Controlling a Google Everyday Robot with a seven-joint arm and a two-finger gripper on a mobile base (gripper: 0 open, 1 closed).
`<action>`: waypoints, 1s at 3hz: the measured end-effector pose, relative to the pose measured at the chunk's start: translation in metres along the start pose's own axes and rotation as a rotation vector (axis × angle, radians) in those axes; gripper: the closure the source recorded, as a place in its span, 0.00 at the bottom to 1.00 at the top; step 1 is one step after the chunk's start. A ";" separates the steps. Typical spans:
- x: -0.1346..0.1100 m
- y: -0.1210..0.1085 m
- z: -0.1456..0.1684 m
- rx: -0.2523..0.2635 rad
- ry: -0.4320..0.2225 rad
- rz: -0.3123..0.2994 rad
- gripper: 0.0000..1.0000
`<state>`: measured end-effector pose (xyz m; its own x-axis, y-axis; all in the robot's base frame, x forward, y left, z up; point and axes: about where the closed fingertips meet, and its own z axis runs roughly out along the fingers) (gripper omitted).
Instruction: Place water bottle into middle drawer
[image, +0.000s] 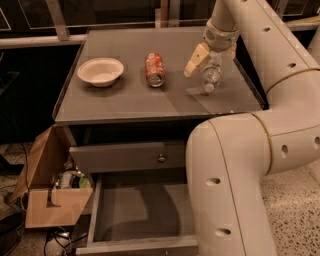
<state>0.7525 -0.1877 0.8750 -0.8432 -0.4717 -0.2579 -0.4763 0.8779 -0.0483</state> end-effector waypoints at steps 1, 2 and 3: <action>0.003 -0.010 0.007 0.014 0.004 0.027 0.00; 0.005 -0.016 0.014 0.024 0.012 0.045 0.00; 0.006 -0.019 0.020 0.029 0.020 0.058 0.00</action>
Offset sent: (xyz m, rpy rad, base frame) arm 0.0291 -0.0435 0.0095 -0.0403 0.0948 -0.0755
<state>0.7616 -0.2060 0.8546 -0.8740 -0.4216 -0.2418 -0.4197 0.9055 -0.0622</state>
